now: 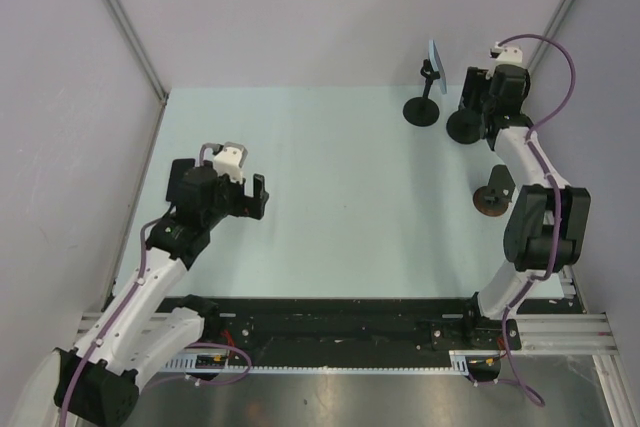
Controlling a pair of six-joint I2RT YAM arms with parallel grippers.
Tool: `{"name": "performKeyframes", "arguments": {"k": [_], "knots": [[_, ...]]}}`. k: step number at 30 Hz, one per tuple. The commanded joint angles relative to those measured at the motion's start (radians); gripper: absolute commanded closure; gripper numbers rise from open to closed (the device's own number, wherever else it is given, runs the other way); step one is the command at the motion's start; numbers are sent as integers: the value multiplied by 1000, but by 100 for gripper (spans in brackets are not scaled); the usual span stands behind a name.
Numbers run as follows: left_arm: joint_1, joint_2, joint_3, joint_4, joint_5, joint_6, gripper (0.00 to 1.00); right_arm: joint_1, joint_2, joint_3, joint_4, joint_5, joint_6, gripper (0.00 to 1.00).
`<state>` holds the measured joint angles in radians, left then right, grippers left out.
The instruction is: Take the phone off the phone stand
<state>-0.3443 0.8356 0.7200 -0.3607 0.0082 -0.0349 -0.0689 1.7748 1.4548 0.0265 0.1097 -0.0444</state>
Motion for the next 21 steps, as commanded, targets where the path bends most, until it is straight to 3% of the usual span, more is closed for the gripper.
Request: {"name": "performKeyframes", "arguments": {"k": [1,5,9,15,21], "knots": [[2,-44,2,35,64,0,0,40,-233,-60,-22,24,84,100],[1,-67,-2,48,105,-29,0,69,-356,-135,-106,-4,133,100],[-27,-81,-17,80,147,-78,0,179,-446,-195,-149,-24,159,100],[-116,-76,-25,126,182,-181,0,444,-541,-290,-157,74,210,100],[-222,-98,-57,210,76,-273,0,740,-531,-315,-106,203,233,100]]}}
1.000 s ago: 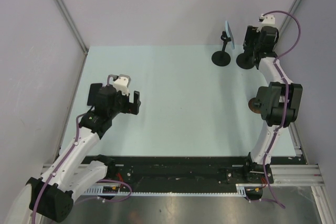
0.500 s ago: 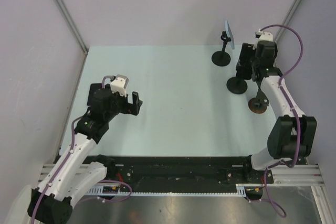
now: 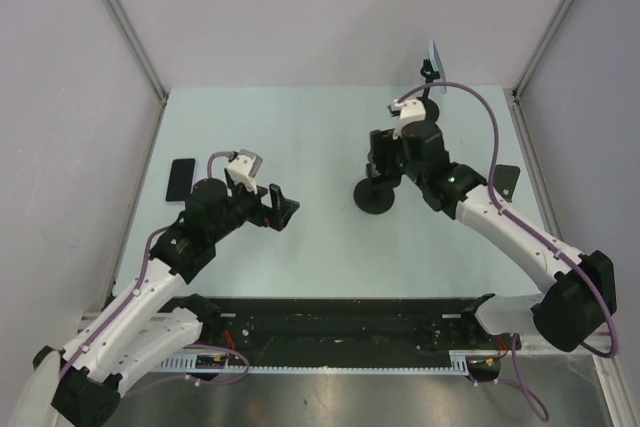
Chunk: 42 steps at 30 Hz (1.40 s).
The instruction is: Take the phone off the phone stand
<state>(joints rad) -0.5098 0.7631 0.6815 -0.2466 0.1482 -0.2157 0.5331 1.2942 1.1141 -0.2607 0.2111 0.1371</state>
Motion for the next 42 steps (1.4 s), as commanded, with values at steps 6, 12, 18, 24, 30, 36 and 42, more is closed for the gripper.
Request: {"name": "performKeyframes", "arguments": {"k": [6,12,18,24,30,36,42], "knots": [[-131,-24,-40,148,-145,-146,0,298,22,26,250,172,55,100],[-170,15,-62,204,-194,-194,0,364,83,26,296,197,65,94],[-211,68,-69,240,-205,-195,0,378,106,26,265,214,71,75],[-252,107,-79,291,-211,-201,0,386,102,26,235,195,79,37],[-277,159,-68,319,-219,-203,0,380,41,24,212,114,82,6],[-283,214,-47,328,-225,-197,0,341,-33,24,135,19,96,0],[-286,242,-16,329,-223,-185,0,282,-113,18,64,-45,88,1]]}}
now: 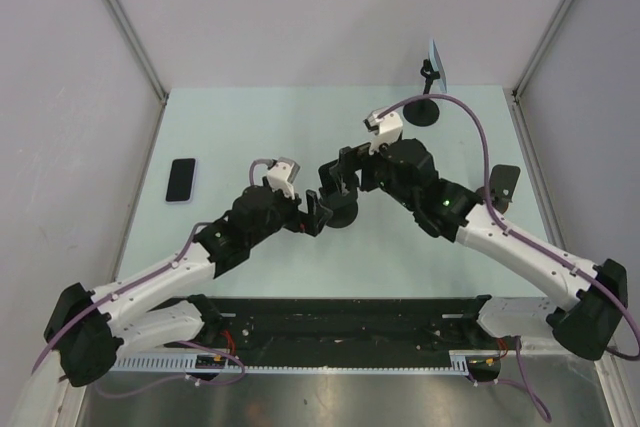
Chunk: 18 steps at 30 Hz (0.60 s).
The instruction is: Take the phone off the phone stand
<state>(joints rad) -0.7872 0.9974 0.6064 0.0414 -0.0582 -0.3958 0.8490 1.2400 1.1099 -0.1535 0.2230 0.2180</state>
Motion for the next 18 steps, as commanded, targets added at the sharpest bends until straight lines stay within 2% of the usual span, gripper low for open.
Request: {"name": "performKeyframes", "arguments": {"k": [1,8,18], "knots": [[-9,12,64,44,-11,0,0,-45,-77,4,-47,-72,-2,2],[-9,52,133,49,31,102,0,-177,-183,-126,-21,-146,44,4],[-6,118,246,38,24,230,2,-223,-307,-295,69,-211,52,7]]}}
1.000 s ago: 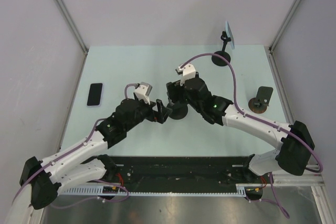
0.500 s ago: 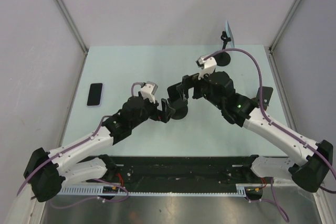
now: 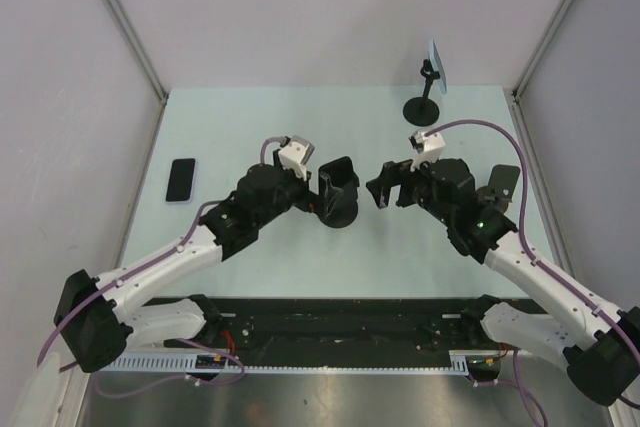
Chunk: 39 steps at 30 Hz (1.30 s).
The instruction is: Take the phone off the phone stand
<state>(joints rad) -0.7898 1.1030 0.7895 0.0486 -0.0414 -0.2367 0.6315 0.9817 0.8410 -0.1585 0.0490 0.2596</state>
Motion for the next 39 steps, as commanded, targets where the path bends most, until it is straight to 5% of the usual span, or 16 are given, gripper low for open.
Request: {"name": "performKeyframes", "arguments": {"k": [1,39], "knots": [[-2,20,68,30,12,77,2,-6,-52,-31,76,-35,12,7],[18,61,82,4,78,10,19,22,-37,-89,148,-86,-40,8]]}}
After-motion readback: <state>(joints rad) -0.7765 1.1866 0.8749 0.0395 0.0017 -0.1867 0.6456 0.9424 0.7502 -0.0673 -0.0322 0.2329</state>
